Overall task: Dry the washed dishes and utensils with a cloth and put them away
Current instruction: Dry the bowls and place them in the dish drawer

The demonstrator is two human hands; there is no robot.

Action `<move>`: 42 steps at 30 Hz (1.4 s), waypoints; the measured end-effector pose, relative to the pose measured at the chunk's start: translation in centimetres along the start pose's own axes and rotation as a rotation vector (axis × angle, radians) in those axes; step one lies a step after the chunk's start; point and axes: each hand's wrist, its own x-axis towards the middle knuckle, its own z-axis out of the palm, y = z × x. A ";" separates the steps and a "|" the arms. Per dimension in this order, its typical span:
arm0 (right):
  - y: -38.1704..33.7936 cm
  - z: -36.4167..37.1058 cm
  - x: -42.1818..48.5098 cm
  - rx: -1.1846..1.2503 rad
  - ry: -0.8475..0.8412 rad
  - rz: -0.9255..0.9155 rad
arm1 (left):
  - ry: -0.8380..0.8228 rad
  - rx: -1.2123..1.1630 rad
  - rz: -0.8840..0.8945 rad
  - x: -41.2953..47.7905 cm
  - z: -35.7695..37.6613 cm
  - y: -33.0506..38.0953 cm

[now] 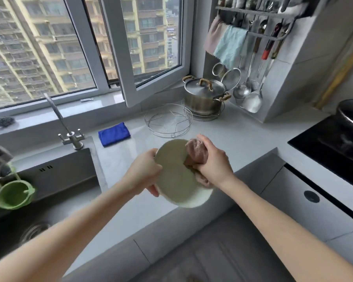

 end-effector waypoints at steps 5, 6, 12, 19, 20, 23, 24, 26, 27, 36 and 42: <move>-1.4 -0.8 -4.2 -0.044 -0.178 -0.057 | -0.419 0.439 -0.070 -0.6 -1.0 0.5; -1.3 -0.9 -5.3 -0.028 -0.137 -0.023 | -0.459 0.443 -0.050 -0.7 -0.8 0.5; 2.1 -3.5 -13.2 0.113 0.244 0.341 | -0.469 -0.331 0.001 -6.9 5.5 -2.3; 6.3 -3.7 -22.7 0.608 0.694 0.841 | -0.019 -0.732 0.218 -16.0 18.8 -2.1; 6.6 -4.3 -24.2 0.740 0.734 0.883 | -0.008 -0.681 0.260 -17.0 20.1 -1.7; 8.0 -6.7 -29.1 1.052 0.741 0.910 | -0.021 -0.583 0.335 -18.6 23.9 -0.1; 8.8 -7.6 -30.9 1.044 0.745 0.901 | -0.061 -0.551 0.373 -19.1 25.1 0.6; 10.9 -10.3 -34.1 0.935 0.830 0.859 | -0.154 -0.518 0.479 -20.5 27.8 1.9; 12.2 -12.0 -35.7 0.849 0.835 0.831 | -0.192 -0.530 0.513 -21.4 29.4 2.6; 22.4 -31.9 -48.8 -0.231 0.550 0.459 | -0.662 -0.564 0.153 -30.7 44.7 10.1; 25.2 -35.0 -57.0 -0.735 0.150 0.130 | -0.722 -0.534 0.009 -34.2 52.8 12.2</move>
